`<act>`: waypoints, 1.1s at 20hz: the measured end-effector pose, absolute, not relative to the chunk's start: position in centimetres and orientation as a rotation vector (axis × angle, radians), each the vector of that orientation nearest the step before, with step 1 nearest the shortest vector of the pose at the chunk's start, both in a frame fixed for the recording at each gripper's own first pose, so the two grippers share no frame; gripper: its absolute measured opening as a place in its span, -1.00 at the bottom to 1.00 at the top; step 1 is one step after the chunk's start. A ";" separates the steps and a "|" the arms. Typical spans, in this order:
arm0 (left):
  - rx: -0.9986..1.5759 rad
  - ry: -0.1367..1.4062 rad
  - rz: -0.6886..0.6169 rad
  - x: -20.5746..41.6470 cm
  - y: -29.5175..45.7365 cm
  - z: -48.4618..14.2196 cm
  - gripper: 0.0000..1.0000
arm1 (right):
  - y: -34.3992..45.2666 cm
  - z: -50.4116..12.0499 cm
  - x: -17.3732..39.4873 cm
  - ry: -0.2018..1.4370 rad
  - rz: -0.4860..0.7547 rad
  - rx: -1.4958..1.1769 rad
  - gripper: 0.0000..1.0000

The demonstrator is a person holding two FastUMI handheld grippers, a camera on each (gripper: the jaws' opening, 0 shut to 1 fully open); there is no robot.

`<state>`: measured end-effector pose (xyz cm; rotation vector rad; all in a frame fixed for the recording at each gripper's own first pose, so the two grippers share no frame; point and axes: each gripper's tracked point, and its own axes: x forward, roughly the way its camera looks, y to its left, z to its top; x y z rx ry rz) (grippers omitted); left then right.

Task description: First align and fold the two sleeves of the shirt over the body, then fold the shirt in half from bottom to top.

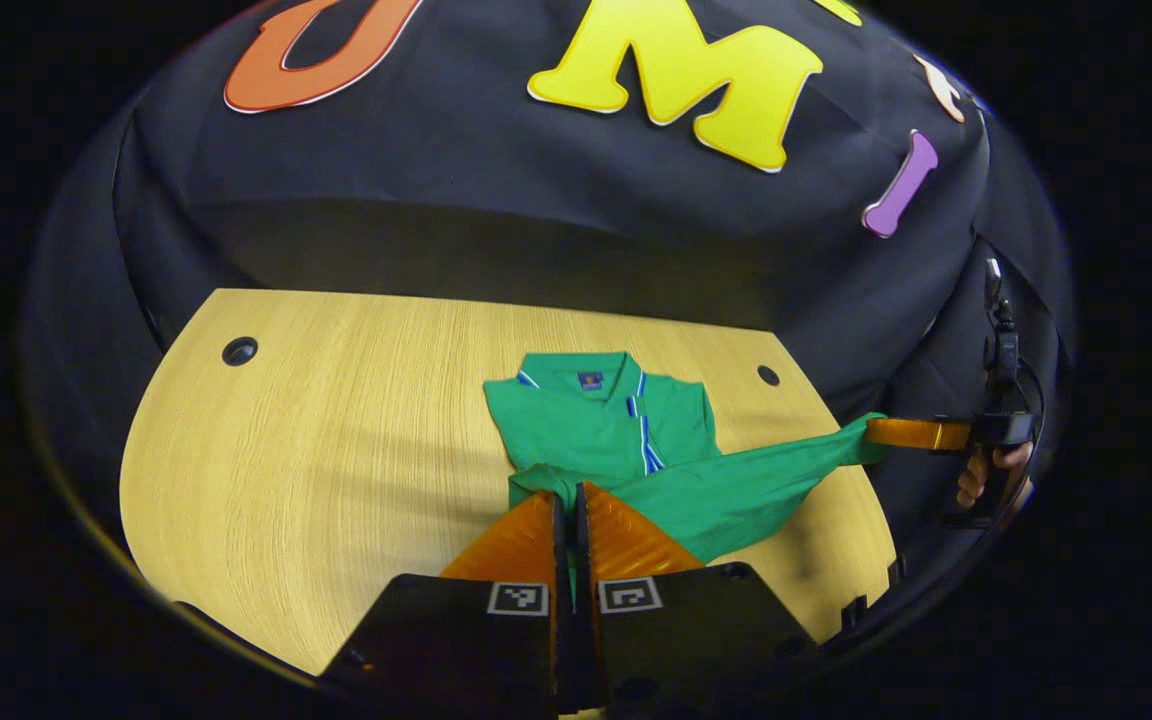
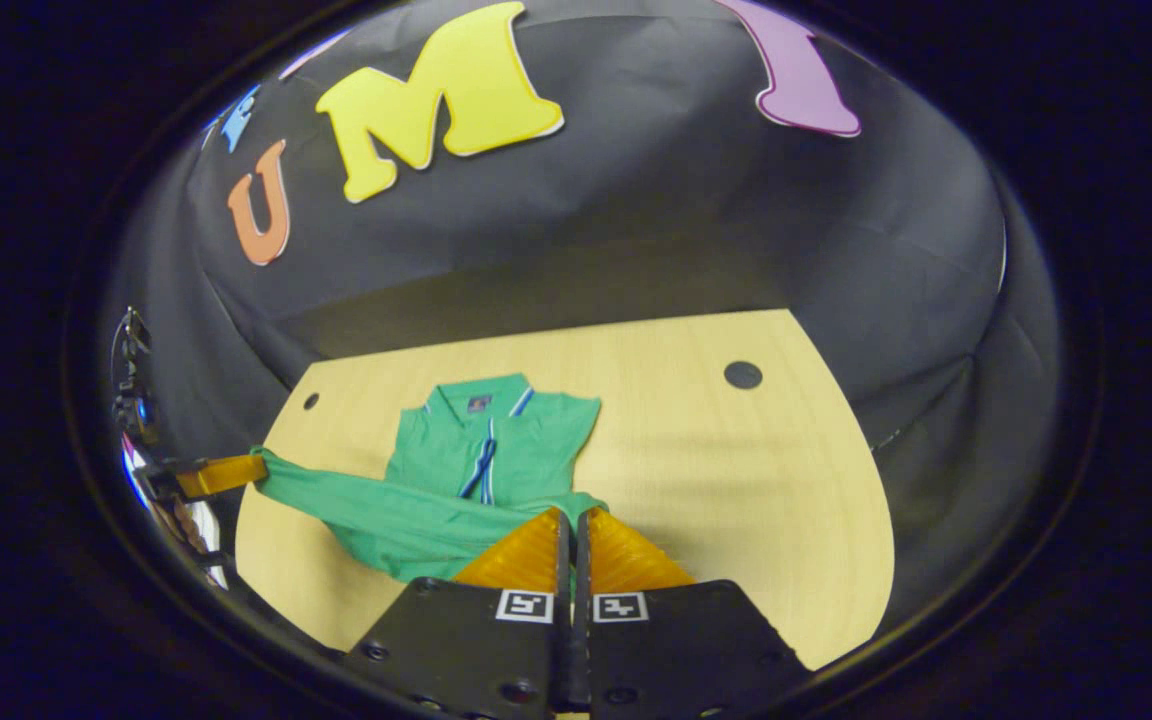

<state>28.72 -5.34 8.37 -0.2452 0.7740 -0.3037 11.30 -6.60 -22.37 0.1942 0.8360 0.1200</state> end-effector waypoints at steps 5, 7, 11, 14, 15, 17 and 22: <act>-0.200 0.719 -0.280 35.6 -5.1 7.8 -0.89 | -5.0 -21.5 20.0 0.723 0.133 0.134 -1.00; -0.192 0.703 -0.254 38.4 -4.8 6.5 -0.89 | -4.2 -22.2 23.2 0.698 0.140 0.121 -1.00; -0.198 0.671 -0.187 43.4 -4.0 3.6 -0.89 | -3.3 -25.2 27.7 0.682 0.137 0.115 -1.00; -0.154 0.671 -0.164 46.0 -3.5 1.0 -0.87 | -2.8 -27.8 29.7 0.696 0.136 0.101 -1.00; -0.143 0.672 -0.163 46.7 -3.4 0.2 -0.87 | -2.6 -28.6 30.1 0.706 0.138 0.093 -1.00; -0.128 0.676 -0.169 47.7 -3.8 -1.3 -0.86 | -2.4 -30.4 30.6 0.732 0.143 0.078 -1.00; -0.109 0.710 -0.119 48.5 -3.6 -4.5 -0.67 | -2.2 -33.8 31.4 0.775 0.133 0.076 -0.91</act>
